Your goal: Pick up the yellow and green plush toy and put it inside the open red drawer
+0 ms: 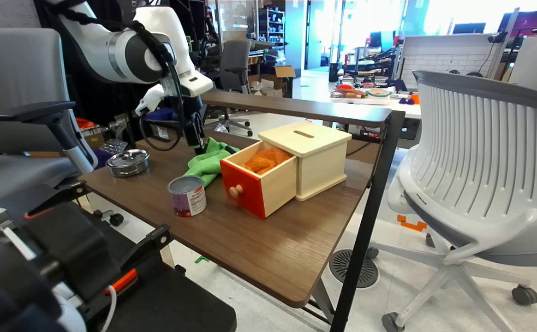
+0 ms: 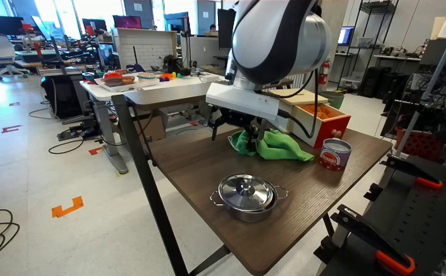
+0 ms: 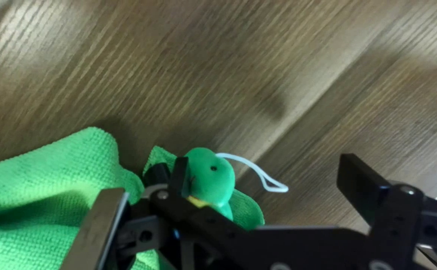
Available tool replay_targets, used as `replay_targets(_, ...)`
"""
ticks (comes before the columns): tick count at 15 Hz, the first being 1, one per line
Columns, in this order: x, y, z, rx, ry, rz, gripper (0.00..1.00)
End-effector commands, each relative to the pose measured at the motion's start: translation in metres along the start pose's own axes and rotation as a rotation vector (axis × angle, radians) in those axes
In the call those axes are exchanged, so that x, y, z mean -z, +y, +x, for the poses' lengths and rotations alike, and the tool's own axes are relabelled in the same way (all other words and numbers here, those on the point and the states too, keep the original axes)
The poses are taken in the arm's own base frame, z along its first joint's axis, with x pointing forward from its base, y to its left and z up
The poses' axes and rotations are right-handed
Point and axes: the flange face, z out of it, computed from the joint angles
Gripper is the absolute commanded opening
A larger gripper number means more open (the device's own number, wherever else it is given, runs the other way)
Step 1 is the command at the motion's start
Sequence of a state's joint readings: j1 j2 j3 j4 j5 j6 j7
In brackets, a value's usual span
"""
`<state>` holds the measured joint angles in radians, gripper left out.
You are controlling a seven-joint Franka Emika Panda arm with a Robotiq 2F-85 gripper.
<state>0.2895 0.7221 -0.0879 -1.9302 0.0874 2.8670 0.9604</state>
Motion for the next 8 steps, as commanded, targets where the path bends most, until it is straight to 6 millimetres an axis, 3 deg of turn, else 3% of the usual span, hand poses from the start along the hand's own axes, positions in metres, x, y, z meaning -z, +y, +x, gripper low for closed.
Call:
replay_targets(1, -0.0141, 0.0053, 0.0043, -0.02, -0.018, -0.04, 0.72)
replay_targets(8, -0.0199, 0.0086, 0.0051, -0.014, -0.034, -0.074, 0.19)
